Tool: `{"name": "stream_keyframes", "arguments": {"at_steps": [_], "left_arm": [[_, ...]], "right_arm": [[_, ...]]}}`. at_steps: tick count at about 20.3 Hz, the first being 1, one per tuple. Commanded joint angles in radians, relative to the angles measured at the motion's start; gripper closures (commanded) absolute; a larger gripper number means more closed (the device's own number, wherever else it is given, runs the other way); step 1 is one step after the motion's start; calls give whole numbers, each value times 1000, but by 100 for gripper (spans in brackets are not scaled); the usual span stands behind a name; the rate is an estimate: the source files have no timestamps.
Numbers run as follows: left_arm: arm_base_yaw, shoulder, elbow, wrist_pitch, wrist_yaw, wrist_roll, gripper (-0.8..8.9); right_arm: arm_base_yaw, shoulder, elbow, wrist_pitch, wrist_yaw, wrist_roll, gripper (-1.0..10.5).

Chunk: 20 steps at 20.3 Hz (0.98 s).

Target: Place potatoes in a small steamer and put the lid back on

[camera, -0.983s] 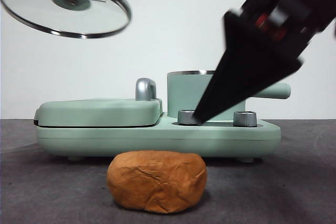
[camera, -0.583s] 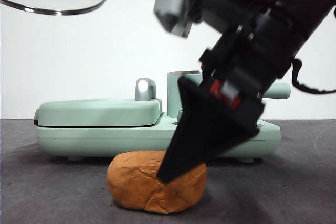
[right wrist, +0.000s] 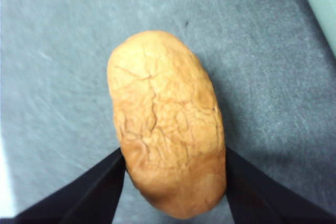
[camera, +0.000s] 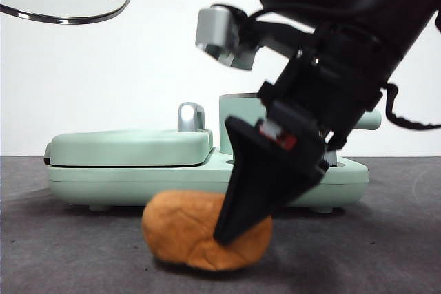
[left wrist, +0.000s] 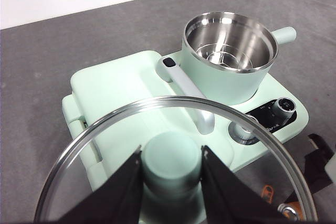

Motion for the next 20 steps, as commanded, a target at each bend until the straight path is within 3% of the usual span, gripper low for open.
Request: {"name": "stream_keyframes", "arguments": {"at_steps": [1,5,8,11,20], "left_arm": [[-3,-2,13,34,-2,8,804],[-3,-2,13,38,-2,12,804],[-3,-1,13,42,-2,19,804],[-3,-1,13,42,-2,18,804],[-3,-1,13,41,-1,18,804]], "right_arm": [[10,-43,26,-6,-6,76,703],[-12,-147,137,-222,17,192,707],[-54,-180,332,-478,101,244,709],[-135,-149,559,-663,133,237,709],[-313,52,884,-698,134,141,709]]}}
